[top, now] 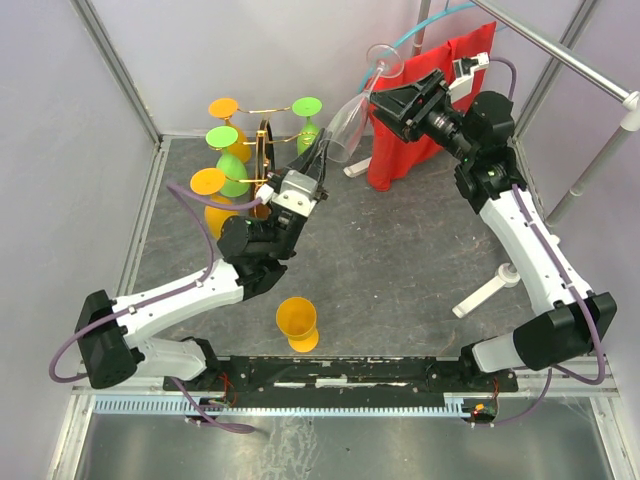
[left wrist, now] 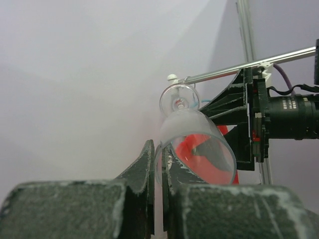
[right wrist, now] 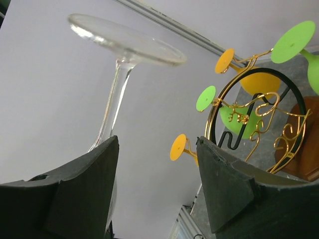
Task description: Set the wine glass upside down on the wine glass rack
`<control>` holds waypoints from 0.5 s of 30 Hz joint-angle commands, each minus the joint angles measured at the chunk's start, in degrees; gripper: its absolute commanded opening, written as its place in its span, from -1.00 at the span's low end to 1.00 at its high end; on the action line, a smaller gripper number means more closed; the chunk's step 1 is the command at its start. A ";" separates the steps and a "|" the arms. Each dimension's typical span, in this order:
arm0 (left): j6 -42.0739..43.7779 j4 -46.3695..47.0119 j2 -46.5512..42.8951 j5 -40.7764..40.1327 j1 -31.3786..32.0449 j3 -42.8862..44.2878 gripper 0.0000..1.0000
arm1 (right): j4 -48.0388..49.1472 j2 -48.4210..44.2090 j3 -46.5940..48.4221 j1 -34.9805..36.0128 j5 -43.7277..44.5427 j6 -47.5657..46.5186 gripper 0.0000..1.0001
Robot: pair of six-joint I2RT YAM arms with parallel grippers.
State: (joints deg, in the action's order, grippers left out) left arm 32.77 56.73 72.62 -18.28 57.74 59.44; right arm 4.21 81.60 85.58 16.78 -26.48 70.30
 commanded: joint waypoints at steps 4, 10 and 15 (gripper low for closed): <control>4.13 9.50 1.51 -5.20 0.10 0.68 -0.95 | -0.87 -3.00 2.04 0.14 0.90 -5.43 0.42; 3.14 10.19 1.76 -5.45 0.11 0.26 -0.95 | 9.83 -1.58 0.62 0.18 0.38 -1.09 0.41; 1.53 10.07 1.58 -4.79 0.12 -0.02 -0.95 | 15.22 0.42 -0.10 0.75 0.89 1.17 0.30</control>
State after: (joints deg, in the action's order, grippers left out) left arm 34.17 61.52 74.89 -22.65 57.74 59.29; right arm 10.52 80.97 86.00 16.91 -26.26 69.14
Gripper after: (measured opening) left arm 0.066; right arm 0.671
